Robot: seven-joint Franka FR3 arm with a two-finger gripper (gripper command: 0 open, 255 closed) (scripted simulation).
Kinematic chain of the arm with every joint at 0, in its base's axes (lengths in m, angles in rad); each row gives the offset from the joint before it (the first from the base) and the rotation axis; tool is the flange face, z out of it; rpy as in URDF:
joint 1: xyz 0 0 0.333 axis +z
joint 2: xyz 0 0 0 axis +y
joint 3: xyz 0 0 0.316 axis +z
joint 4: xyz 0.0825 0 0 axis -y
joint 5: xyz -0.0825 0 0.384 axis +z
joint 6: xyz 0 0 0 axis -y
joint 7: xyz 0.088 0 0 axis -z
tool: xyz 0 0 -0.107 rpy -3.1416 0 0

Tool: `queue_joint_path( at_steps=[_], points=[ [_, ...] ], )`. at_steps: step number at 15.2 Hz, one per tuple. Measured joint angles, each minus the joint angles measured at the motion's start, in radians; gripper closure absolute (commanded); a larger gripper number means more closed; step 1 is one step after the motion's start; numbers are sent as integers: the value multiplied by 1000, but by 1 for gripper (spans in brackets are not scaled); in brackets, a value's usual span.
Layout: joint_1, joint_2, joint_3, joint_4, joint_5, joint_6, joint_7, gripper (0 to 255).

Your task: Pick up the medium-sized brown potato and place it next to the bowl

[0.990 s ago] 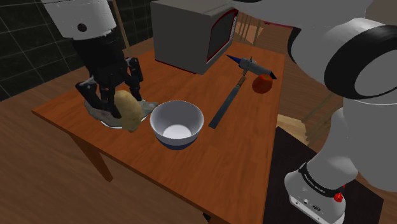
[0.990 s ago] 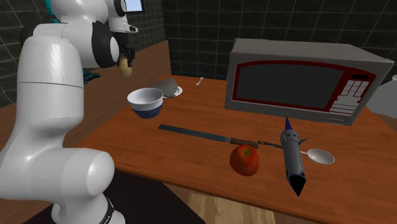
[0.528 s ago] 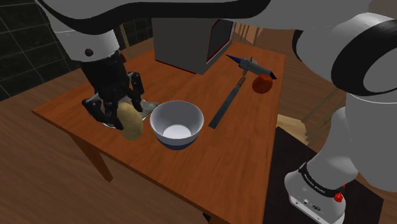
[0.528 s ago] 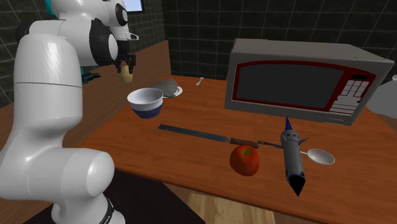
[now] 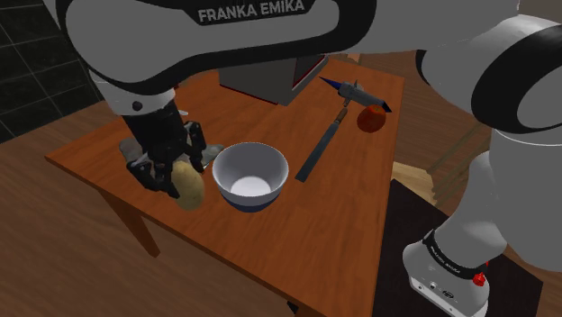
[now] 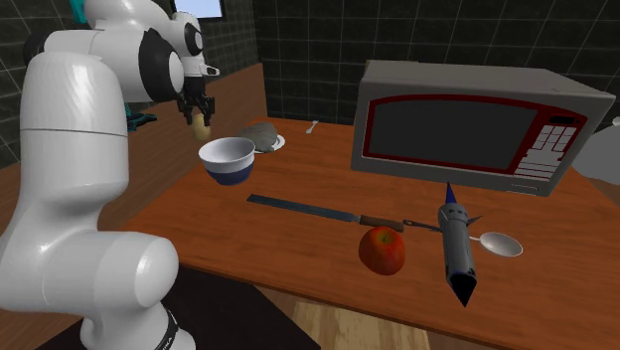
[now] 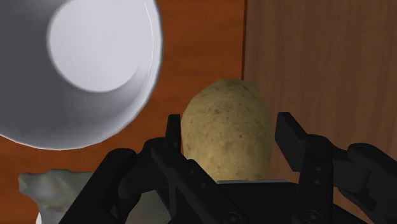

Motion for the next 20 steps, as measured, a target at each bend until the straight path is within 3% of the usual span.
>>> queue_joint_path(
  at_steps=[15,20],
  points=[
    [-5,23,-4,-168,-4,191,-4,255],
    [-5,31,-5,-182,-5,213,-5,255]
  ],
)
